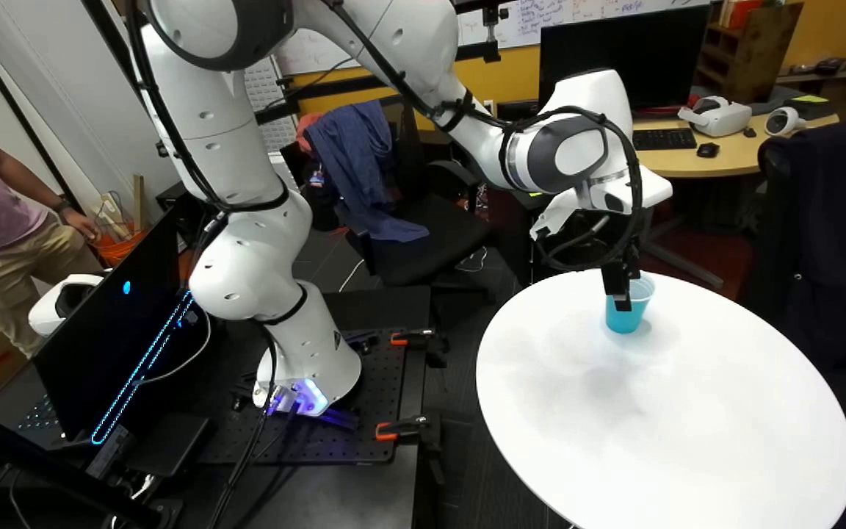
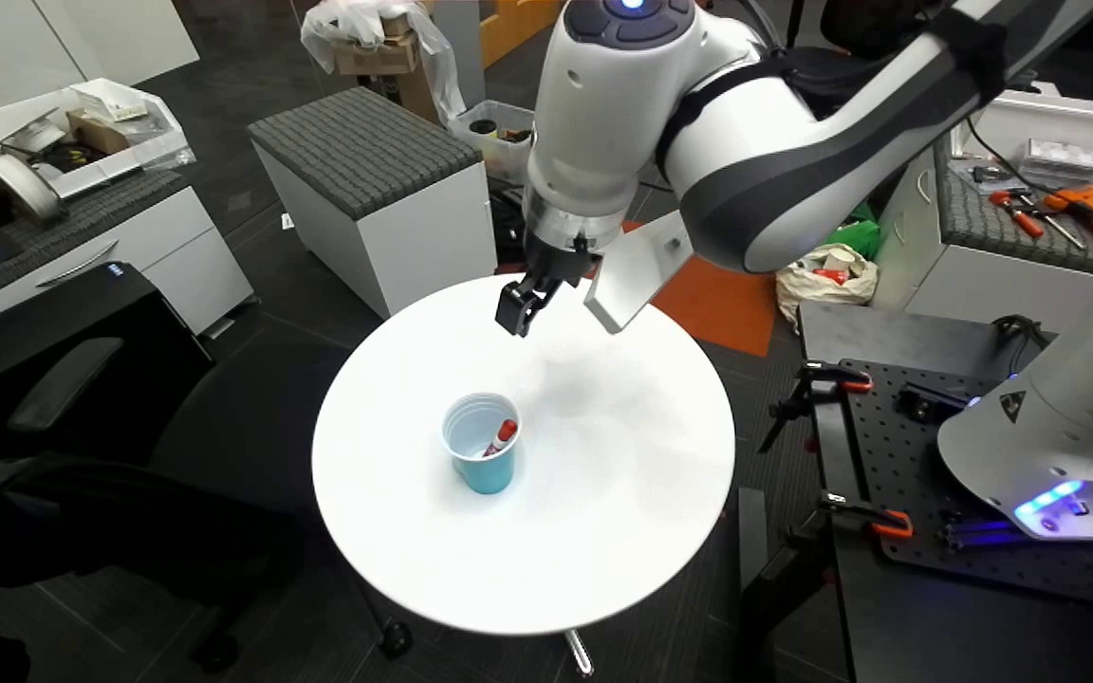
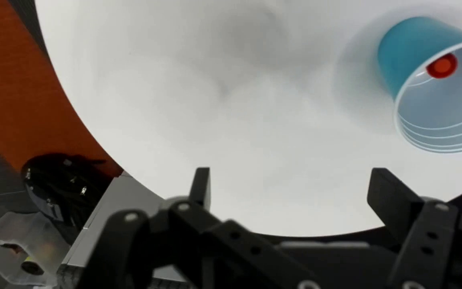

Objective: Put the marker inside the cup

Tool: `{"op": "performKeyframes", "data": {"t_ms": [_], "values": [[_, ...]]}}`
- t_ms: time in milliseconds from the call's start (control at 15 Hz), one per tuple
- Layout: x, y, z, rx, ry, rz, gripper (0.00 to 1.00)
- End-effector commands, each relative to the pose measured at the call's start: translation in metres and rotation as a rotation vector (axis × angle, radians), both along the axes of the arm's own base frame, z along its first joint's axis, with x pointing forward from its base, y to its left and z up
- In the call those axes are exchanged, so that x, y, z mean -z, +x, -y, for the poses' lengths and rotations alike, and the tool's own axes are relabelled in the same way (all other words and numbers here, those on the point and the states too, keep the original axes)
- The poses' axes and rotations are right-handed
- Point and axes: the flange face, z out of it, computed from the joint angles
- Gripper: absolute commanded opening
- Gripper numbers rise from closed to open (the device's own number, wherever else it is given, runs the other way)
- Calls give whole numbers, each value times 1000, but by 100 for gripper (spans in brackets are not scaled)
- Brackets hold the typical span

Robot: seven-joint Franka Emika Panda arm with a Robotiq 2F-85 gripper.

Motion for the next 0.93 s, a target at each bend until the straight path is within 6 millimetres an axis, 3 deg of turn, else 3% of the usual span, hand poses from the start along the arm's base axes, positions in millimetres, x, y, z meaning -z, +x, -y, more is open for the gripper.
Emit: {"op": "performKeyframes", "data": {"t_ms": [0,267,333,467,867], "values": [[-19,-9,33,-70,52,-53,100],[-38,-6,63,-126,113,-83,100],[-24,-1,59,-102,97,-63,100],[-31,-2,68,-113,104,-67,100],[-33,-2,64,-121,103,-67,100]]}}
